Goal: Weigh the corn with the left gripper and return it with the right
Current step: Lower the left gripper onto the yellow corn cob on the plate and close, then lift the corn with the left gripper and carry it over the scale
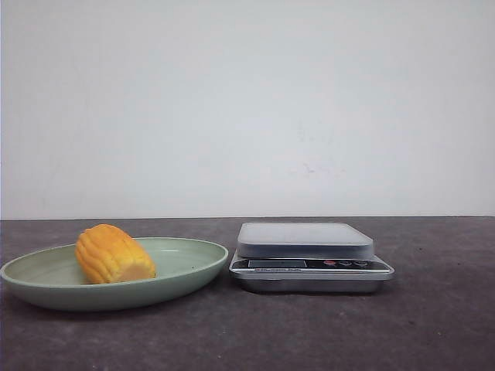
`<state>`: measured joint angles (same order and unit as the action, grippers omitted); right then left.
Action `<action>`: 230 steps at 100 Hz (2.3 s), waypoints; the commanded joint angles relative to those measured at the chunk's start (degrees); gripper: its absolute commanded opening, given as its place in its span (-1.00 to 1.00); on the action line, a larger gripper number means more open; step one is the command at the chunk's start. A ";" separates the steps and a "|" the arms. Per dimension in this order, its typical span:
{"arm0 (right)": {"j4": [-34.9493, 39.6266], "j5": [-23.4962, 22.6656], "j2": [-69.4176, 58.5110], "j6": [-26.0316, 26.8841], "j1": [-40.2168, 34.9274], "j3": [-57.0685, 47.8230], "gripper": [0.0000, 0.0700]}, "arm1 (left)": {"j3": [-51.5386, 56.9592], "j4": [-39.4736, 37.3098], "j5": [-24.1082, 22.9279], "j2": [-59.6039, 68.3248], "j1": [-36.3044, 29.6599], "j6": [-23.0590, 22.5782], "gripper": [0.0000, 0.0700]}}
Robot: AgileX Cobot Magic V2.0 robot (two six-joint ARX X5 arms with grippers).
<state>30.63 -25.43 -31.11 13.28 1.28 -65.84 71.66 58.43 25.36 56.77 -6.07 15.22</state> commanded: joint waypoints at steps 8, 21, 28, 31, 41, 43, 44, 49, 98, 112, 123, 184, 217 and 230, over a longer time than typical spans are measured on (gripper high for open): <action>0.74 1.42 -1.40 -0.42 -0.28 -0.48 0.64 | 1.01 0.07 -2.49 10.60 -2.93 1.38 0.57; 2.14 4.28 -2.03 -0.33 -0.57 -0.48 0.64 | 1.01 -2.36 -3.08 19.80 -5.81 1.55 0.57; 2.93 5.09 -2.51 -0.28 -0.57 -0.48 0.64 | 1.01 -3.85 -3.10 24.30 -7.15 1.60 0.57; 3.21 5.07 -2.54 -0.24 -0.57 -0.48 0.64 | 1.01 -4.28 -3.10 26.05 -7.69 1.75 0.57; 4.42 5.05 -2.93 -0.22 -0.57 -0.48 0.64 | 1.01 -5.64 -3.08 31.67 -9.62 2.21 0.57; 4.74 5.07 -2.93 -0.22 -0.57 -0.48 0.64 | 1.01 -5.95 -3.08 32.72 -9.99 2.23 0.57; 4.87 5.07 -2.93 -0.22 -0.57 -0.48 0.64 | 1.01 -6.10 -3.08 33.22 -10.16 2.23 0.57; 5.55 5.07 -2.93 -0.17 -0.57 -0.48 0.64 | 1.01 -6.91 -3.10 35.36 -10.93 2.21 0.57; 8.96 4.44 -2.82 6.29 -0.57 -0.48 0.64 | 1.01 -10.38 -3.10 50.18 -14.97 1.66 -0.82; 10.60 4.46 -2.82 6.27 -0.57 -0.48 0.64 | 1.20 -10.40 -2.27 48.96 -14.95 0.22 -0.97; 10.56 4.46 -2.82 6.25 -0.57 -0.48 0.64 | 3.06 -10.38 -0.37 46.62 -14.95 -0.13 -0.97; 10.58 4.87 -2.84 5.31 -0.57 -0.48 0.64 | 22.88 -31.67 -0.90 40.48 -22.56 5.84 -0.97; 10.78 4.87 -2.84 5.14 -0.57 -0.48 0.64 | 22.88 -32.30 -1.95 51.32 -28.81 9.46 -0.97; 12.48 4.87 -2.84 5.16 -0.57 -0.48 0.64 | 22.88 -29.53 -1.60 56.13 -29.62 10.23 -0.97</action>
<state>42.61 -20.78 -33.74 18.68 0.80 -65.84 93.36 28.60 23.75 110.83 -35.20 24.67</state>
